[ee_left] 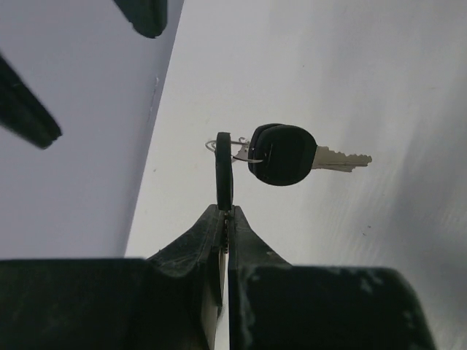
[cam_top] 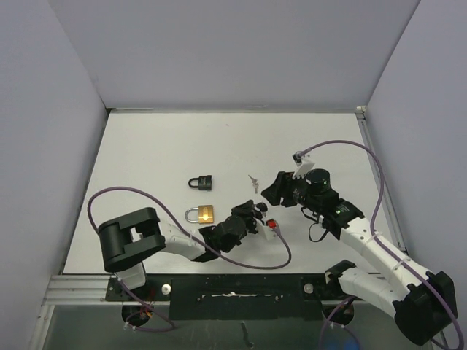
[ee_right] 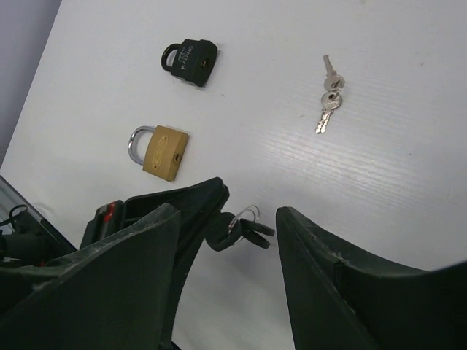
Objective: Unlock with the key
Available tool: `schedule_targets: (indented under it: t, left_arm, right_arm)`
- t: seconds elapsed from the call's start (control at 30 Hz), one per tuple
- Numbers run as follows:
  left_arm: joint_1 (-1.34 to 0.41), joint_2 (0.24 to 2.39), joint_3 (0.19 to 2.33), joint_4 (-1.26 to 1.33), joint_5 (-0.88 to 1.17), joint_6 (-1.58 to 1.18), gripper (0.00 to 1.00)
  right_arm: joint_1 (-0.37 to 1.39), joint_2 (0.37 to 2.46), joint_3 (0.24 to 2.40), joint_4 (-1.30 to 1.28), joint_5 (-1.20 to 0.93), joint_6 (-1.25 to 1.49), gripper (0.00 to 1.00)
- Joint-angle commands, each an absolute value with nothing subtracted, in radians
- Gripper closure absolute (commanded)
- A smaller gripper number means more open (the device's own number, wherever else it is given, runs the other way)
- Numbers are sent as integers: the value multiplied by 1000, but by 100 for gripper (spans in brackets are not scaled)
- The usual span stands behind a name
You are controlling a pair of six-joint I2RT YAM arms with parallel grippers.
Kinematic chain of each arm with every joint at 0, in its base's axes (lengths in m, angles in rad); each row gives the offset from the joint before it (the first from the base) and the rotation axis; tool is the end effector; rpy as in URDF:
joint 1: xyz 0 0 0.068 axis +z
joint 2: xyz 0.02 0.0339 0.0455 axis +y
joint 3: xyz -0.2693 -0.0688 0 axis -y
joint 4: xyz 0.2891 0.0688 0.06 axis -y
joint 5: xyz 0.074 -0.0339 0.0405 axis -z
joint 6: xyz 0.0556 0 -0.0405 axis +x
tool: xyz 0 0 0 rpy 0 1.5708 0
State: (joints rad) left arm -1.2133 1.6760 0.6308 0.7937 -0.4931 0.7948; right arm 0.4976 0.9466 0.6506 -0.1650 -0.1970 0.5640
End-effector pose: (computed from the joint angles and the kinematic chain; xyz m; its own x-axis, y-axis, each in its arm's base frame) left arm 0.1521 -0.3321 0.1307 0.4134 0.6898 -0.5943 0.5278 0.3503 0.7738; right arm 0.2336 0.1393 0.2479 -0.6629 0.2365 -0.7104 -0.3168 0.7711 0.5523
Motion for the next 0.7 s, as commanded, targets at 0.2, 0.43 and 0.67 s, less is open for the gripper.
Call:
schedule_targets:
  t: [0.2, 0.43, 0.67]
  left_arm:
    - [-1259, 1811, 659, 1212, -706, 1165, 100]
    - [-1261, 1933, 684, 1512, -735, 1399, 100]
    - [-1259, 1921, 687, 1513, -705, 1391, 100]
  right_arm:
    - [472, 918, 624, -104, -266, 627, 45]
    - [386, 905, 588, -51, -340, 646, 46]
    - [282, 914, 564, 44, -478, 697, 48]
